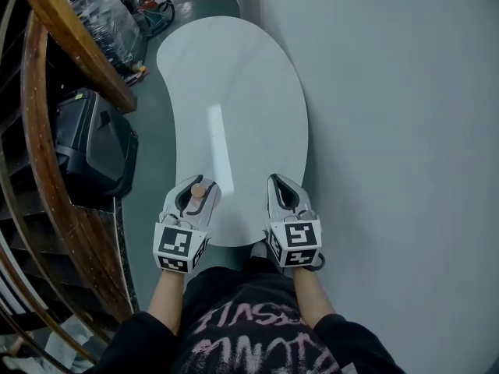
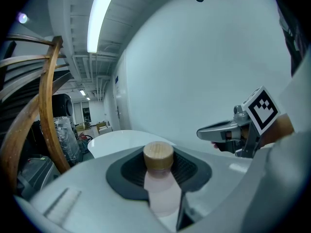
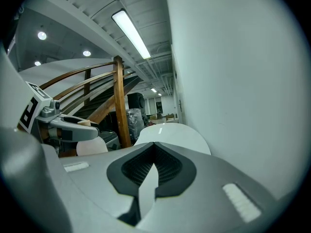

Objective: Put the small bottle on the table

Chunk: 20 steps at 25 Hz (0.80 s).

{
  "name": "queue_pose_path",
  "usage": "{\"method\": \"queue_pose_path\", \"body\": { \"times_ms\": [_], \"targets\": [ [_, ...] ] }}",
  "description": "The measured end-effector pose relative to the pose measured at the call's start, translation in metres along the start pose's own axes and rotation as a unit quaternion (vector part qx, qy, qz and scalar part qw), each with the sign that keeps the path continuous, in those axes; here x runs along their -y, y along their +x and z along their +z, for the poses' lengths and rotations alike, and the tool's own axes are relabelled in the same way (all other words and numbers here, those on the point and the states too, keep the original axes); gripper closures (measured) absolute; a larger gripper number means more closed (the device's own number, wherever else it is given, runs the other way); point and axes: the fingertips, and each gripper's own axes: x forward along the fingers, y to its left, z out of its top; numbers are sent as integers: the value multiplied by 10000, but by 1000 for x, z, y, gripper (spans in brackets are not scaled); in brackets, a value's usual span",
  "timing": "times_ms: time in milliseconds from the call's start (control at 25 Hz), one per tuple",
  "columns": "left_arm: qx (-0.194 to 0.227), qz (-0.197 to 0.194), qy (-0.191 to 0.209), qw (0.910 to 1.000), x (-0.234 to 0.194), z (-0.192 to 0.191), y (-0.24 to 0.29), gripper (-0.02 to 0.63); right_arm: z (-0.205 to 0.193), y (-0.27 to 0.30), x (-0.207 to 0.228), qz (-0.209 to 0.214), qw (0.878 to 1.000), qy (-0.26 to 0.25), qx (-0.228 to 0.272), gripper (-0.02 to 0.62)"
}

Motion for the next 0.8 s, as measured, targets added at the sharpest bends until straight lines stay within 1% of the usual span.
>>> {"method": "queue_pose_path", "body": {
  "times_ms": [320,560,800],
  "targets": [
    [-81,135,-28,9999,4,-5,-6,477,-8,4,0,164,9998,59,-54,586],
    [-163,224,-66,9996,-7,-14,-9,477,-11,12,-4,214,9997,81,-87,586],
    [-104,168,-31,9998,-9,-9,3,477,-9,17,2,185,9998,59,-85,586]
  ]
}}
